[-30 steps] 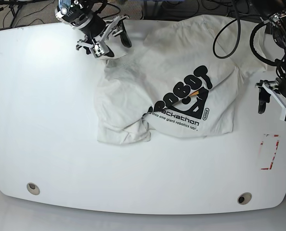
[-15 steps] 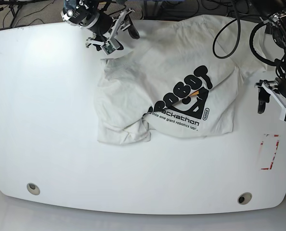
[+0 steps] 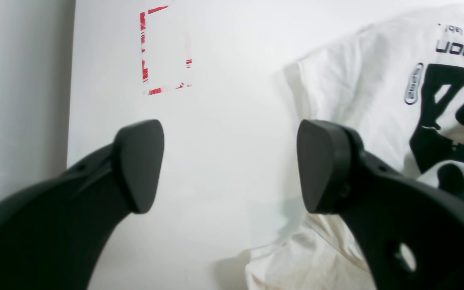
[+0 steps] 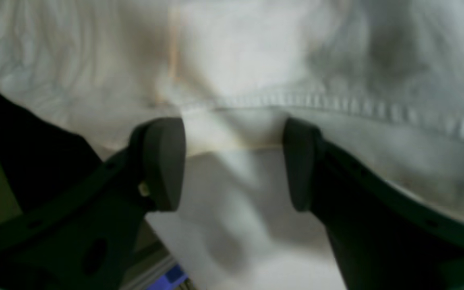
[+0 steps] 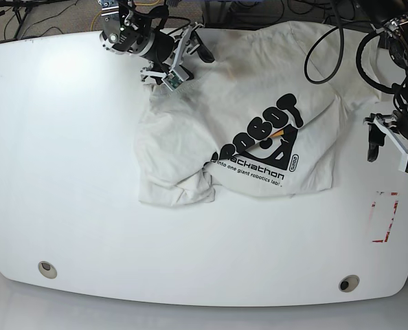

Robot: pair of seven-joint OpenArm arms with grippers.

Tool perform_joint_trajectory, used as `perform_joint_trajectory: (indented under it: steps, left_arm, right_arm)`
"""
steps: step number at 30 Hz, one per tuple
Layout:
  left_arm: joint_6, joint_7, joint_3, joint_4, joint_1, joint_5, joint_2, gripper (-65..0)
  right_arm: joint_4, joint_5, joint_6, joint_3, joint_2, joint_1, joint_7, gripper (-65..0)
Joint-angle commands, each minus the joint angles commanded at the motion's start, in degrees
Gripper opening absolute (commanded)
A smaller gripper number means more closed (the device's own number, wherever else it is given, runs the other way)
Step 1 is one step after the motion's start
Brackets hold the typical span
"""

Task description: Layout the t-shirt on the table in an organized manner, then fold the t-shirt properly

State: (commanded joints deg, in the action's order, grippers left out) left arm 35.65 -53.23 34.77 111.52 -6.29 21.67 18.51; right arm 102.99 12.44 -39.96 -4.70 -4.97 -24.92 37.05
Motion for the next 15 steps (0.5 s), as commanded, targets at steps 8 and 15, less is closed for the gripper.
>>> perform_joint_trajectory:
  steps: [8,15]
  left_arm:
    - [0.0,0.0,0.0,0.0,0.0,0.0,0.1,-16.5]
    - [0.0,0.0,0.0,0.0,0.0,0.0,0.0,-16.5]
  right_arm:
    - [-1.3,-0.4,0.09,-1.9,-0.2,1.7,-0.3,-27.7]
    - [-0.3,-3.2,0.09,-2.9,-0.4,1.7,-0.5,-27.7]
